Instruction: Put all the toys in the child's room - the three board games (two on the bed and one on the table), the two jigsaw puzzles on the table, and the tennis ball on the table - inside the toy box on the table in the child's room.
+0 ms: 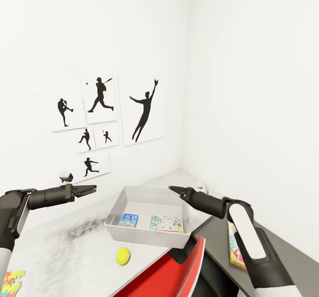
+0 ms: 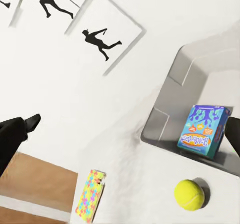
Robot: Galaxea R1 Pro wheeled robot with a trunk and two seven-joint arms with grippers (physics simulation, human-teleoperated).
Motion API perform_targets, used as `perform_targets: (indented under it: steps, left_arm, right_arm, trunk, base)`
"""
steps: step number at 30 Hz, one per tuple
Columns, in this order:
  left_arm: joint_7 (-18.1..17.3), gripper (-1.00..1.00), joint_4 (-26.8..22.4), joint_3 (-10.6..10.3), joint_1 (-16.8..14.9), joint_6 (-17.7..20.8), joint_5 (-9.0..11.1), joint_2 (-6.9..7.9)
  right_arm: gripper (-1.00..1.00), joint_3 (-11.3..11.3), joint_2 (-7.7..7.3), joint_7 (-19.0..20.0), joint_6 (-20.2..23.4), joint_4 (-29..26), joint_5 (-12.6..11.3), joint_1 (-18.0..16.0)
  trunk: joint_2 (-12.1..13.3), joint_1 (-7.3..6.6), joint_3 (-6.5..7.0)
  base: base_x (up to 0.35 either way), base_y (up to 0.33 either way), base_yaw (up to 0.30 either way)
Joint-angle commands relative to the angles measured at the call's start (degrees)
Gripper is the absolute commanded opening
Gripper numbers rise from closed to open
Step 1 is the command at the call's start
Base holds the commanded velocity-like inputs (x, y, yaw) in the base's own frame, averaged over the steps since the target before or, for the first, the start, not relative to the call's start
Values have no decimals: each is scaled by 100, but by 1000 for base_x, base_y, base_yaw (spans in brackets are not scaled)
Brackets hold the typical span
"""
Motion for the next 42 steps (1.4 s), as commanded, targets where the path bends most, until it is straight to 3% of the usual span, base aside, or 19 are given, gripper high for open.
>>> perform_targets:
  steps: [1,6,10,19,42]
  left_arm:
    - [-25,100,0,1,-2,60,-11,0]
    - [-25,100,0,1,-2,60,-11,0]
    - [-25,100,0,1,-1,60,-11,-2]
    - [-28,100,0,-4,-1,60,-3,-9]
    - [-17,100,0,-8,0,60,-2,-21]
  right_arm:
    - [100,-45,-9,134,-42,-25,30,64]
    - [100,-389,-105,946,-276,-93,76,328]
    - [100,-506,-244,1115,-324,-62,87,362]
    - [100,-560,-309,1186,-682,14,91,379]
    - [100,-561,-314,1192,-706,25,90,380]
  trunk:
    - [-4,2,-2]
    - [-4,2,-2]
    - [-4,2,-2]
    - [-4,2,-2]
    - [-4,2,-2]
  base:
    - [0,0,0]
    - [0,0,0]
    - [0,0,0]
    - [0,0,0]
    - [-9,4,0]
